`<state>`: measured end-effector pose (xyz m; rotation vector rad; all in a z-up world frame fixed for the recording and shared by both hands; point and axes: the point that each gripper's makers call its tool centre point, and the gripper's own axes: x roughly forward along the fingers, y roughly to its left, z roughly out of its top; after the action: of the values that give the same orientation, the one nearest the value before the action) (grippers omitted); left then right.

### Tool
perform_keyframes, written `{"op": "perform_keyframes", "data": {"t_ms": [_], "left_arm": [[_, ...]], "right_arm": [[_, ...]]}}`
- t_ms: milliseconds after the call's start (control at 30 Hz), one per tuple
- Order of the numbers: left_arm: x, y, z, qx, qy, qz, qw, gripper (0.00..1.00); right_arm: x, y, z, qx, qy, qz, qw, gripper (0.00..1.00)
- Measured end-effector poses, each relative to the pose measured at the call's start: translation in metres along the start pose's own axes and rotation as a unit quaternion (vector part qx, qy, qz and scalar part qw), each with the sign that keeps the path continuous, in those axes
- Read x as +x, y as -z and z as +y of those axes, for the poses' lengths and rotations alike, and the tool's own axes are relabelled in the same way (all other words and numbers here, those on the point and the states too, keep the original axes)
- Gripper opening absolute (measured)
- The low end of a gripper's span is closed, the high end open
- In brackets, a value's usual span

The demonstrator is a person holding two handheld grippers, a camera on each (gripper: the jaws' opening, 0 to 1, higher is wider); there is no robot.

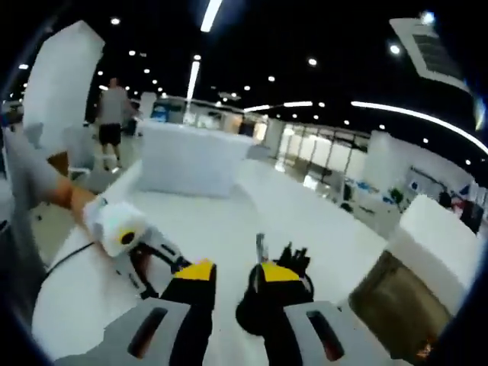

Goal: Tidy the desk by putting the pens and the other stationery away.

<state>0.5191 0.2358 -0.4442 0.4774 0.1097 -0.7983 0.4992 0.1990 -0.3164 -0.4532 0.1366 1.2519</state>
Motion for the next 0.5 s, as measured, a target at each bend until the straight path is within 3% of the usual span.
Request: {"op": "perform_keyframes", "data": {"t_ms": [67,267,500], "left_arm": [[0.000,-0.001,-0.001,0.002,-0.001,0.000,1.0000,0.45],[0.000,-0.005,0.000,0.000,-0.004,-0.009,0.9999,0.45],[-0.004,-0.025,-0.024,-0.001,-0.009,-0.022,0.9997,0.46]], "right_arm": [[0.006,0.006,0.001,-0.013,0.007,0.021,0.9997,0.23],[0.003,0.015,-0.005,-0.009,0.025,0.041,0.9988,0.23],[-0.005,0.016,-0.005,-0.016,0.029,0.049,0.9982,0.23]]}}
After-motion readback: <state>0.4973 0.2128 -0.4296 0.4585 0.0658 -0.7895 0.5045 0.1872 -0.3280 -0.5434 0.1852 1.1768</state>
